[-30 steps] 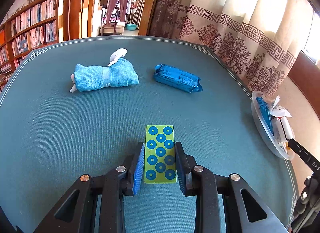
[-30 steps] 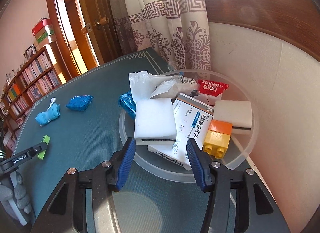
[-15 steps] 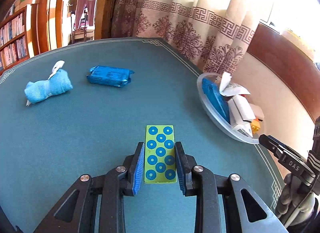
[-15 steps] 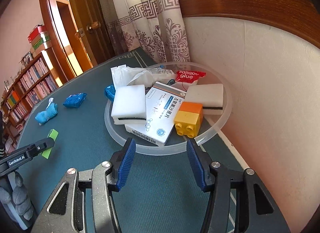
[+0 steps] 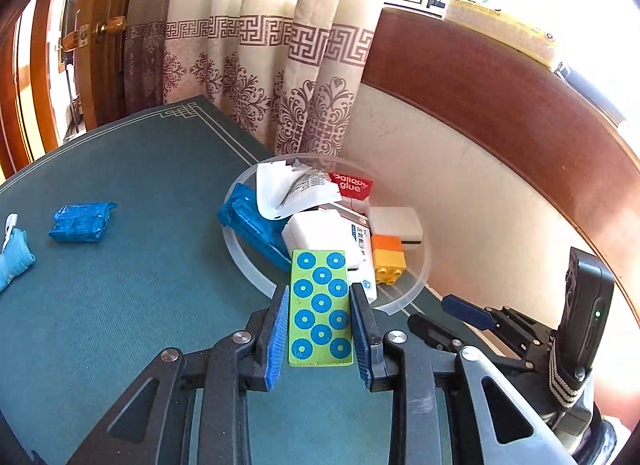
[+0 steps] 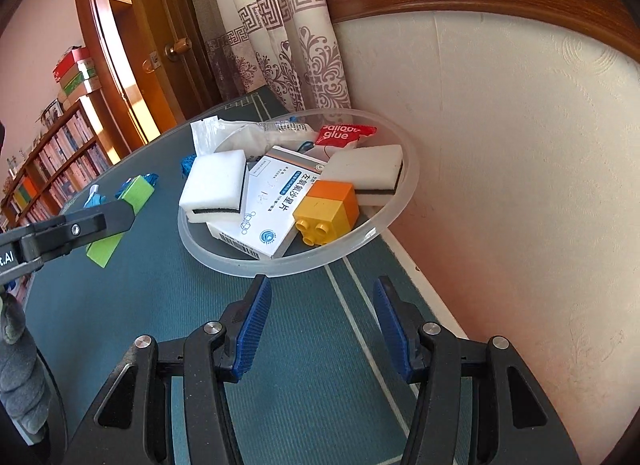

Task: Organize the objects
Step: 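Carry the green dotted block into the bowl and release it with the left gripper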

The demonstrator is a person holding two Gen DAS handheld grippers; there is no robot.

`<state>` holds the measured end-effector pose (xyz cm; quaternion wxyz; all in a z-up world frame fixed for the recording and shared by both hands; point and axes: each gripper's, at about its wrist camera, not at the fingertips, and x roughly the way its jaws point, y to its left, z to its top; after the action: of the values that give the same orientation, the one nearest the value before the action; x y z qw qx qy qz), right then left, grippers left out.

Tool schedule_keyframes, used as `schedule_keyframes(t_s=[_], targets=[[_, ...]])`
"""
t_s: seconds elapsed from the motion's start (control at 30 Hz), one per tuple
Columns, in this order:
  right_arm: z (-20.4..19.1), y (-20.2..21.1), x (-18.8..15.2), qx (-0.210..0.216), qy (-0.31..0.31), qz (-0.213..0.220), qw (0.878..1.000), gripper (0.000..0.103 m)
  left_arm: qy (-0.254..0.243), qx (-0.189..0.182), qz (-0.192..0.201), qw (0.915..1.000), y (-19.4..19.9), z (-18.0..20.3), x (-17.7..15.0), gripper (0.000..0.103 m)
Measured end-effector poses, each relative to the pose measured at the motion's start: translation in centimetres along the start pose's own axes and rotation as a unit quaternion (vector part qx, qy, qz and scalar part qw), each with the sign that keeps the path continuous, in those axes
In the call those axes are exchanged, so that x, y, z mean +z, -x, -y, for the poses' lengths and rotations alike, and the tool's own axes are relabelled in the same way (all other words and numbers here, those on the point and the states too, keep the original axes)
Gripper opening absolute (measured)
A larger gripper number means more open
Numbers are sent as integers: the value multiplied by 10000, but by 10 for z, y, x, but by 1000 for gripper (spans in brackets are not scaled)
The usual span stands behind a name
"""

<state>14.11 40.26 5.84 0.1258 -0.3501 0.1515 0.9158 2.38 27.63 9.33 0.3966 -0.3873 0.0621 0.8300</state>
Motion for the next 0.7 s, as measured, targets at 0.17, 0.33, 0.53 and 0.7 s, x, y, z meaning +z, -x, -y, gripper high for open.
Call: schedule_keyframes(t_s=[0.17,0.33,0.53,0.7], targets=[[3,1,-3,88,304,-68,9995,55,-307,-60,-37,9995,-16,30,17,31],[11,3,-3,239,305,-48,9992,55,-594,-56,-63,9982,-37,54,30,31],[25,0,-5,341,68,-42,9994,55,-756,75,-227,9968,-65,65,35,31],[40,-8,-7,341,-222,-106,9991,55,-657,158,-353,9971,-80,61,38,36]])
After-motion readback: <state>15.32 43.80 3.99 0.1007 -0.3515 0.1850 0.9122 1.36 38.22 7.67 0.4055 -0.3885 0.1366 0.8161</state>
